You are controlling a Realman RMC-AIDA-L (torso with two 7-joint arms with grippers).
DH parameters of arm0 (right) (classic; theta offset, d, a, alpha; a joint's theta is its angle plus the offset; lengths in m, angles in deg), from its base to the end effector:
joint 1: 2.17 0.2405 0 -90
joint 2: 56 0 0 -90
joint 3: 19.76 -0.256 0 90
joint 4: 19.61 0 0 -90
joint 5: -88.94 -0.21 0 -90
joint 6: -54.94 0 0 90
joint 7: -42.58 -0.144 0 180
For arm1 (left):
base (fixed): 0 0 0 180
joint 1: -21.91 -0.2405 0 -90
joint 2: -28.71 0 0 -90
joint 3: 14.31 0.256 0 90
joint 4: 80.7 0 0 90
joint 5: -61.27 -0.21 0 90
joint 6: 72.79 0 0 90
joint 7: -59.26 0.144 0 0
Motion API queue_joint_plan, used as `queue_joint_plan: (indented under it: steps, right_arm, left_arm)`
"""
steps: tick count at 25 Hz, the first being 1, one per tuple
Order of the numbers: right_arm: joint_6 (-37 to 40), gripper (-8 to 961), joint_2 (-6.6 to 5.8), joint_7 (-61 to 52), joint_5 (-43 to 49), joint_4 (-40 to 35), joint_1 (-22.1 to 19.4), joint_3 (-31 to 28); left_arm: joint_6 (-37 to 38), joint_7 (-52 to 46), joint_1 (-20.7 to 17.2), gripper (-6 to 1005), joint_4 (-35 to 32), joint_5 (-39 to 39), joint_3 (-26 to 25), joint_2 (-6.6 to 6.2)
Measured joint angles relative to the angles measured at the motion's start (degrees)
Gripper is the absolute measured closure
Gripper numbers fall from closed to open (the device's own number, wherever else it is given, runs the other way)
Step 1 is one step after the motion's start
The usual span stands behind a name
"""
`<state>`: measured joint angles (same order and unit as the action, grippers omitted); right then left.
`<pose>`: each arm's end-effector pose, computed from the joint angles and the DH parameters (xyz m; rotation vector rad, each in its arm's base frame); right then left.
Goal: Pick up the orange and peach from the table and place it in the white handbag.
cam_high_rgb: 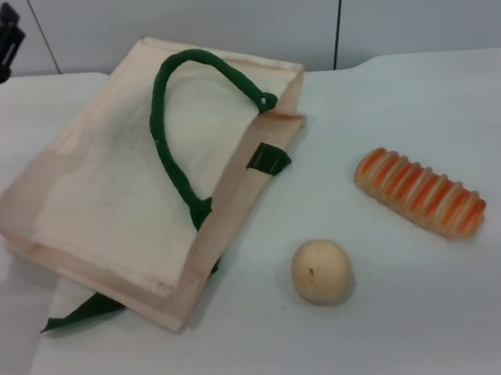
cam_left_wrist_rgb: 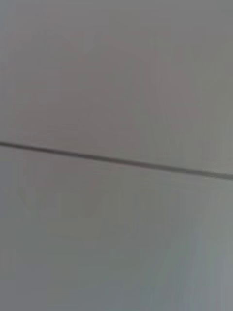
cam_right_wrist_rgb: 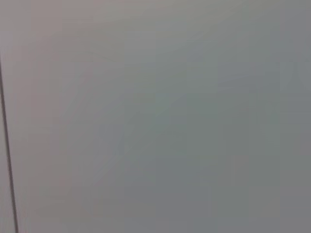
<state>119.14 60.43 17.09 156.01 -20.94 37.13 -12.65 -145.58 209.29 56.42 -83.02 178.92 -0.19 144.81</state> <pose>0.3003 0.4080 0.0430 -1.4773 0.6167 0.8866 -0.3124 0.3801 0.0557 -1.4544 -0.5743 -0.9882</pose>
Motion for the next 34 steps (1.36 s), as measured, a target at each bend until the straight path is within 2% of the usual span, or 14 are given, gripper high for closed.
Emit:
queue_joint_plan:
  steps: [9, 34]
  right_arm:
    - [0.32, 72, -0.07, -0.15, -0.12, -0.07, -1.29, -1.98]
    - [-0.22, 71, -0.07, -0.05, -0.20, -0.05, -2.06, -2.10]
  left_arm:
    - [-0.57, -1.02, -0.66, 96, 0.00, 0.87, -0.14, 0.00]
    - [-0.59, -1.25, -0.44, 97, 0.13, 1.00, -0.15, 0.08]
